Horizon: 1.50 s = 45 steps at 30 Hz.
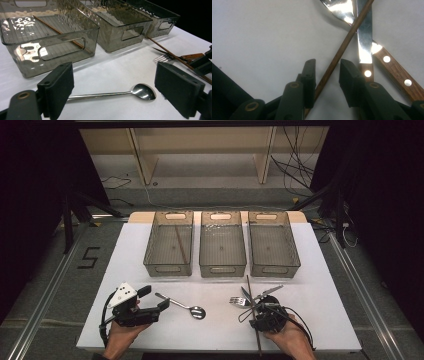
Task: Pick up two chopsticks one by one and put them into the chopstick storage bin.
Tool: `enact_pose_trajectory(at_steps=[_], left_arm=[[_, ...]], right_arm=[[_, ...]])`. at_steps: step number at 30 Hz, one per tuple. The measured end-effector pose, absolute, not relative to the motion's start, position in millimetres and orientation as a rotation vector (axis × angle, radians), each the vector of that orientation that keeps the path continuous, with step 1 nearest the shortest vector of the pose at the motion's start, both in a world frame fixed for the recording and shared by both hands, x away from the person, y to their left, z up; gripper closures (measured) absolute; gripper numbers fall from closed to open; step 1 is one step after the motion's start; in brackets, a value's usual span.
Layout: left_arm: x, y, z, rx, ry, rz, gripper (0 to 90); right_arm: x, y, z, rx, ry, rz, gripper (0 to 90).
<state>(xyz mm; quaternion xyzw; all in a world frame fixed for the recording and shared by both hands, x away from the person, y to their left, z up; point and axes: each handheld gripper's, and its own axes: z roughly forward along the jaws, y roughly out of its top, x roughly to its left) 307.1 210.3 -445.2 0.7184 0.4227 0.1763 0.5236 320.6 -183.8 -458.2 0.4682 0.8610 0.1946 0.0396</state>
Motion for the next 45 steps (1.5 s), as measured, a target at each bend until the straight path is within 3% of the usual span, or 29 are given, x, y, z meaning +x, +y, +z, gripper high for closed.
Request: enact_pose_trajectory(at_steps=[29,45], left_arm=[[307.6,210.4,-446.0,1.719,1.018,0.419,15.5],[307.4,211.2,-445.8,1.718,1.019,0.42,15.5]], right_arm=[[319.4,-182.6,-462.3,1.469,2.614,0.621,84.2],[315.8,-177.6,-449.1,1.396,2.619,0.744,85.2]])
